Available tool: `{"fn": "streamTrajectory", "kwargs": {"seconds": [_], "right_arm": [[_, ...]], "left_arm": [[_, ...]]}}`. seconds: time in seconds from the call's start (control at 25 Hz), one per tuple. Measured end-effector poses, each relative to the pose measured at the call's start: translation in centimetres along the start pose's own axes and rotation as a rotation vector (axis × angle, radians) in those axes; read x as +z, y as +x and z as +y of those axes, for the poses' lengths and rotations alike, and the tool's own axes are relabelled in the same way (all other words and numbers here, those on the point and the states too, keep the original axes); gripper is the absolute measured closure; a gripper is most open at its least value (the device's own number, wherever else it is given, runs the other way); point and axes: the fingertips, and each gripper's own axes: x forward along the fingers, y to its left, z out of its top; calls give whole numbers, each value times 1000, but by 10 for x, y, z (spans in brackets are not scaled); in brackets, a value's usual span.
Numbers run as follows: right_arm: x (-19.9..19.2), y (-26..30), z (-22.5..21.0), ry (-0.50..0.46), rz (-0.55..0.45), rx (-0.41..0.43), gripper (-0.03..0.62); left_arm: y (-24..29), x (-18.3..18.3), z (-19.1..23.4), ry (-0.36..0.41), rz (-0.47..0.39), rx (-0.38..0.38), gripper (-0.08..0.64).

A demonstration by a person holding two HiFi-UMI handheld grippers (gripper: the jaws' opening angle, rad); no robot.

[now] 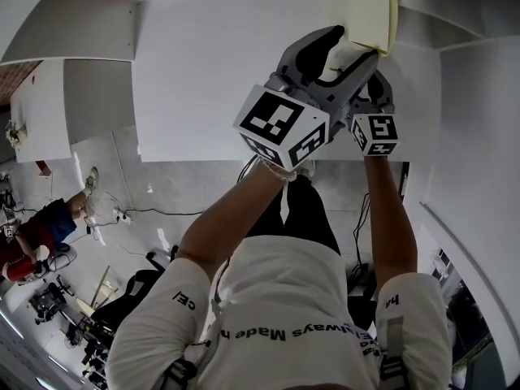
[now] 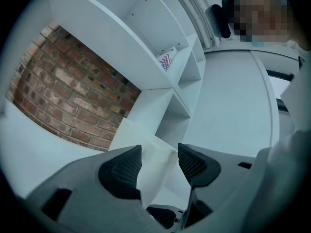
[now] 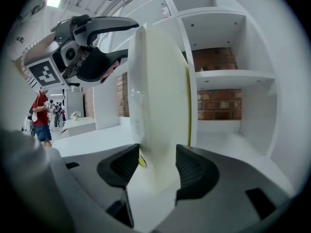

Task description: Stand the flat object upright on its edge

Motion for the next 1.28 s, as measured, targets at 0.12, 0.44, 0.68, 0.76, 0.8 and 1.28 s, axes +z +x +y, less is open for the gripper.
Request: {"fn": "streamTrajectory", "kwargs": {"seconds": [0.12, 0.44, 0.68, 0.76, 0.8, 1.28], "right_arm": [[2, 4, -15, 30, 0, -44, 358], [9, 28, -48, 58, 3, -137, 359], [17, 46, -60, 70, 19, -184, 358], [18, 51, -65, 68, 24, -197, 359], [19, 54, -67, 67, 26, -201, 359], [30, 63, -71, 36, 48, -202, 368]], "left_arm": [[15, 1, 2, 15, 21, -12, 322], [54, 7, 18, 49, 62, -29, 322], [67, 14, 34, 64, 89, -30, 322], [72, 16, 37, 64, 99, -31, 322], [75, 17, 39, 64, 103, -31, 322], [81, 23, 51, 86, 134, -30, 322]]}}
